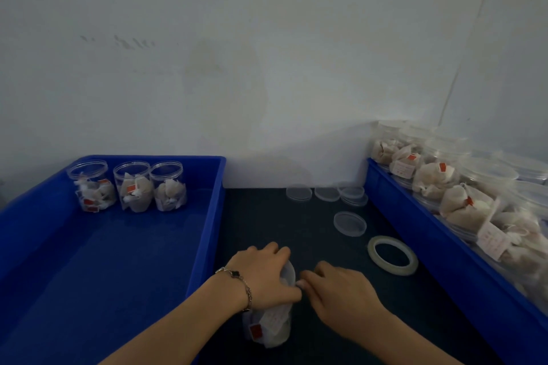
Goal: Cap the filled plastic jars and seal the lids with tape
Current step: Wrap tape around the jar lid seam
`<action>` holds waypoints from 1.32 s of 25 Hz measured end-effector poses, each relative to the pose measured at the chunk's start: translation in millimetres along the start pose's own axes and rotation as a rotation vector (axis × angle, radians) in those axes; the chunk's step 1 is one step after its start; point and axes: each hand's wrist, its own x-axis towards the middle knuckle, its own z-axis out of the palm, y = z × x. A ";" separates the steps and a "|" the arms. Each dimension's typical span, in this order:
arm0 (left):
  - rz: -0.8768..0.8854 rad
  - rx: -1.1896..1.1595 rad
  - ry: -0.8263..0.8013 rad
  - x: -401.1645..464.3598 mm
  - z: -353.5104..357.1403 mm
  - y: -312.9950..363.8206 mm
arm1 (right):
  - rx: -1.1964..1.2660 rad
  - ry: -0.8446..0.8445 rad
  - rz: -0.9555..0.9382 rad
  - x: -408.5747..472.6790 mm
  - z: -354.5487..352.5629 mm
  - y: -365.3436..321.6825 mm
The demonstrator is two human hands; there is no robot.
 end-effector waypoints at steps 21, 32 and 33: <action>0.125 -0.171 0.170 -16.1 -3.5 30.4 | 0.162 -0.030 0.584 78.8 -45.4 87.5; -0.106 -0.017 0.289 -0.5 -2.9 -6.7 | 0.062 -0.129 0.112 50.4 66.5 47.9; -0.117 -0.017 0.259 0.4 -1.2 -8.9 | 0.081 -0.146 0.116 49.1 73.5 44.6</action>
